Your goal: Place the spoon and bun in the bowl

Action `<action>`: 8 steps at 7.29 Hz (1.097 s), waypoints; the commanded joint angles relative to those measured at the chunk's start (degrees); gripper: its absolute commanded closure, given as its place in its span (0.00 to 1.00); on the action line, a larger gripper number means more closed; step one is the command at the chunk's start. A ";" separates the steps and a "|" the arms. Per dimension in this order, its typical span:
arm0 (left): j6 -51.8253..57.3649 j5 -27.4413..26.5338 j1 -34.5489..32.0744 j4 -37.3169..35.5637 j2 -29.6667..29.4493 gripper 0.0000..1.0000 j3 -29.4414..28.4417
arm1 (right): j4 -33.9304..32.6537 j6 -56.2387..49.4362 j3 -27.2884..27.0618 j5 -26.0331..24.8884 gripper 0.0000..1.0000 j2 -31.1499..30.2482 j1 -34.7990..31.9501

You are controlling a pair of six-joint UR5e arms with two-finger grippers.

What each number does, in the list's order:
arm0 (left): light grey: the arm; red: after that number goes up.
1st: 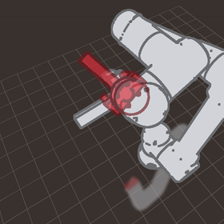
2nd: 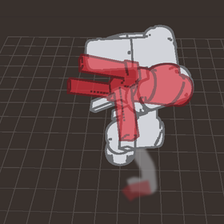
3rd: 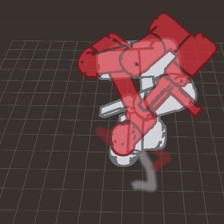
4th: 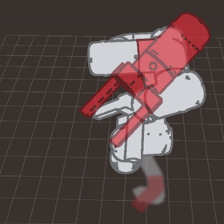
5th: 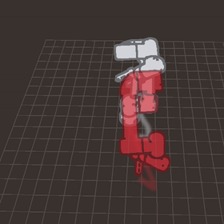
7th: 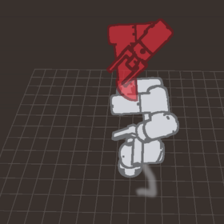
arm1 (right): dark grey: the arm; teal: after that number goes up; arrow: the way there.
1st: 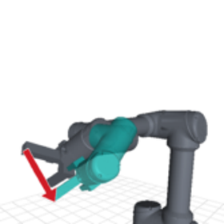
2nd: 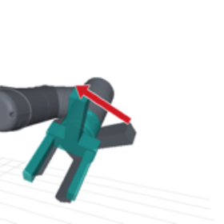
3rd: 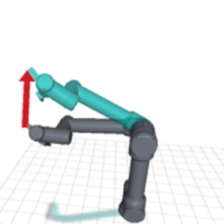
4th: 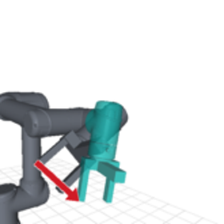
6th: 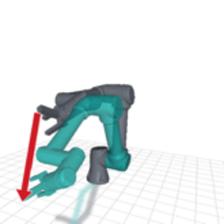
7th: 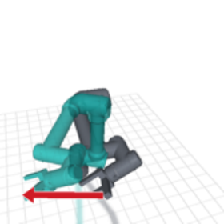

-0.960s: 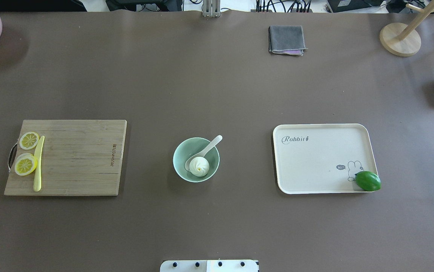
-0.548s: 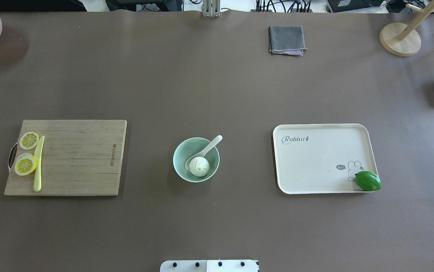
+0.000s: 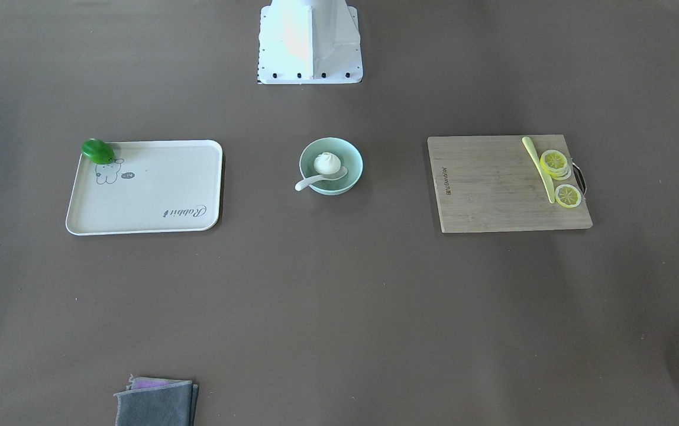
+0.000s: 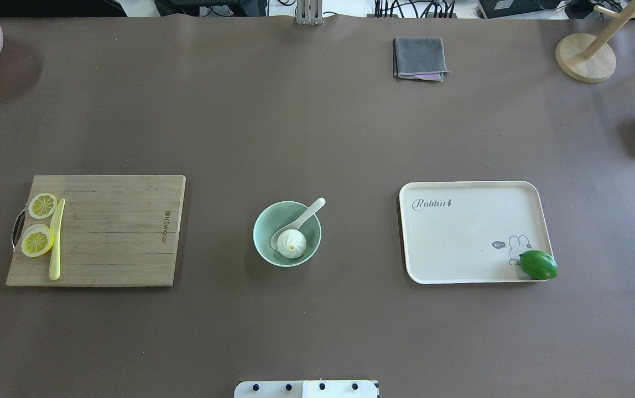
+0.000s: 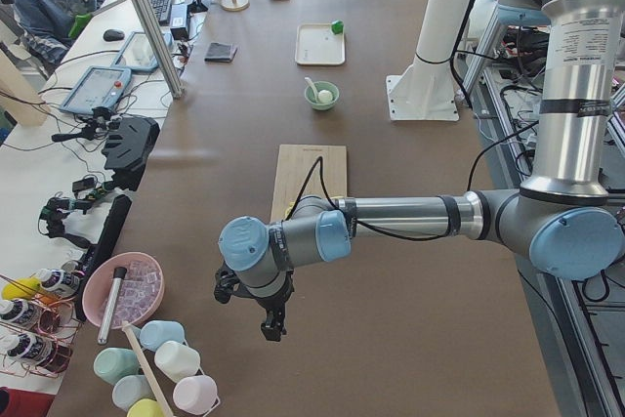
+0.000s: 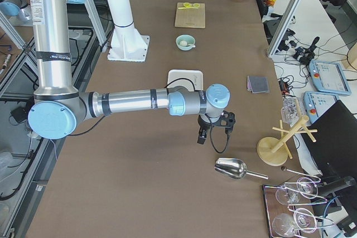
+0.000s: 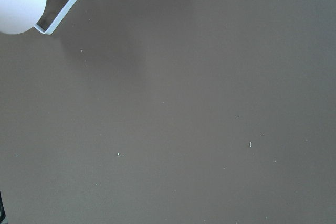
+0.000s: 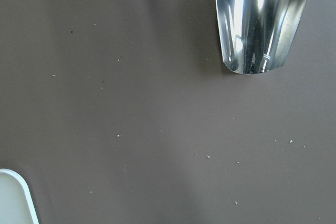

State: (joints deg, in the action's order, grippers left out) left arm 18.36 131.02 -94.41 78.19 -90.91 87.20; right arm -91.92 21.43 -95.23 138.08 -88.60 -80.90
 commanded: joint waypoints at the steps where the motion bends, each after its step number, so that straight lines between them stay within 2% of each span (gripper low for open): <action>1: 0.28 0.03 -0.16 0.12 0.20 0.02 0.16 | 0.07 0.19 -0.13 0.09 0.00 0.00 -0.05; 6: -1.29 0.38 -0.07 0.12 2.22 0.02 2.18 | -0.19 0.19 0.67 0.09 0.00 0.97 -1.88; 8: -2.45 0.38 -0.07 0.21 2.05 0.02 2.27 | -2.30 -0.77 0.57 -0.79 0.00 1.23 -3.12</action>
State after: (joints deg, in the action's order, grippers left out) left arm 16.43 131.39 -94.50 78.37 -88.79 89.39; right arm -93.37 21.25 -94.71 137.85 -87.46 -83.16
